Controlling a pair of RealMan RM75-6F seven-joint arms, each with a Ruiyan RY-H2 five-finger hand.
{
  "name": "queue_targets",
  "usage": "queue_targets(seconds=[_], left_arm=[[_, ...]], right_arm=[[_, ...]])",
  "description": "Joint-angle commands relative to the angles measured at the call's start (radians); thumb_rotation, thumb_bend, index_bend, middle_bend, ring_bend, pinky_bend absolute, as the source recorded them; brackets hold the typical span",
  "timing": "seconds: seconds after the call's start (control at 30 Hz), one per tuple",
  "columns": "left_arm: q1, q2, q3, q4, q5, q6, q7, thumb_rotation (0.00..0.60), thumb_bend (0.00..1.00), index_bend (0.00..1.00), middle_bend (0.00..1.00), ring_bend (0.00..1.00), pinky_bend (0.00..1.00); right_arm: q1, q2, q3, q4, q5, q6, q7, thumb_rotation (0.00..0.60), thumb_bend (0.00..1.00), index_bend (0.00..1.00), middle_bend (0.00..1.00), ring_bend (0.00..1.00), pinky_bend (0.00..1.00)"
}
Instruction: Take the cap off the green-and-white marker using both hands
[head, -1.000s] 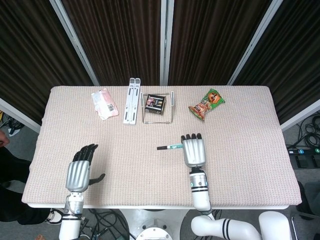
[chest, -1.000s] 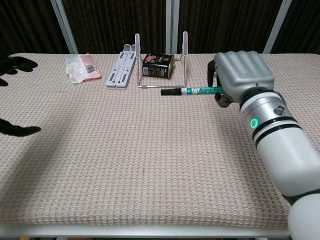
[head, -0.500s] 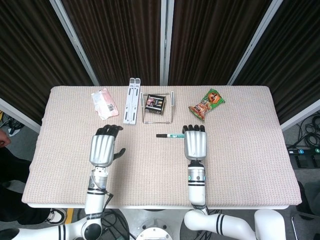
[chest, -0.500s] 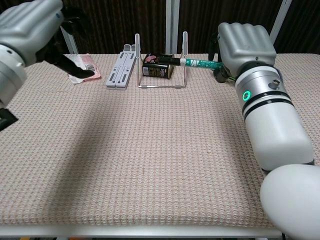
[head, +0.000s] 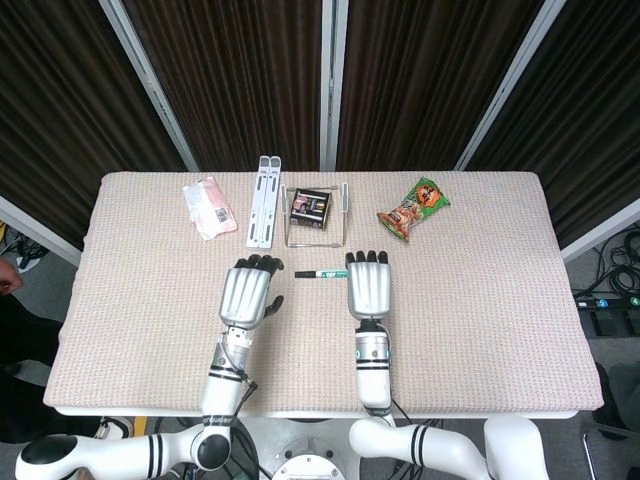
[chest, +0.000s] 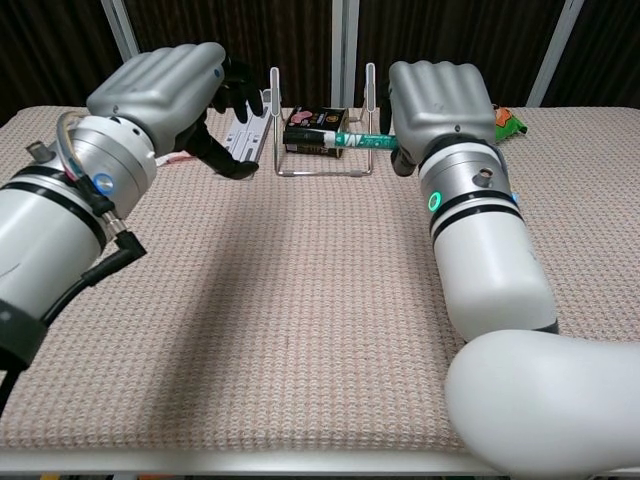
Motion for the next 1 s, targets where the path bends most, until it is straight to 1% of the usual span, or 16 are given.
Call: queue_targets(seconds=[0.03,0.3,0.4,0.53,0.73,1.0], left_arm=[[-0.016,-0.009,-0.002,-0.001,-0.020,0.011,0.019,0.600,0.21,0.39,0.38,0.33,0.42],[-0.044,-0.051,0.013,0.019,-0.068,0.033,0.056,0.600,0.20,0.39,0.38,0.33,0.42],[-0.058,-0.065,0.011,0.027,-0.103,0.035,0.086,0.600,0.20,0.39,0.38,0.33,0.42],[-0.075,-0.077,0.001,0.048,-0.123,0.040,0.090,0.600,0.20,0.39,0.38,0.33,0.42],[-0.092,-0.081,-0.006,0.067,-0.125,0.059,0.083,0.600,0.21,0.40,0.39,0.34,0.43],[-0.114,-0.084,0.005,0.118,-0.108,0.061,0.053,0.600,0.23,0.47,0.46,0.41,0.49]], right_arm=[[0.011,-0.016,0.002,0.016,0.003,-0.004,-0.002,0.600,0.32,0.69,0.61,0.41,0.36],[0.027,-0.044,0.005,0.040,0.008,-0.006,-0.003,0.600,0.32,0.69,0.61,0.41,0.36],[0.030,-0.050,0.004,0.043,0.008,-0.007,-0.004,0.600,0.32,0.69,0.61,0.41,0.36],[0.029,-0.052,-0.001,0.042,0.010,-0.009,-0.008,0.600,0.32,0.69,0.61,0.41,0.36],[0.030,-0.053,0.000,0.046,0.013,-0.015,-0.006,0.600,0.32,0.69,0.61,0.41,0.36],[0.029,-0.063,-0.004,0.051,0.011,-0.015,0.003,0.600,0.32,0.69,0.61,0.41,0.36]])
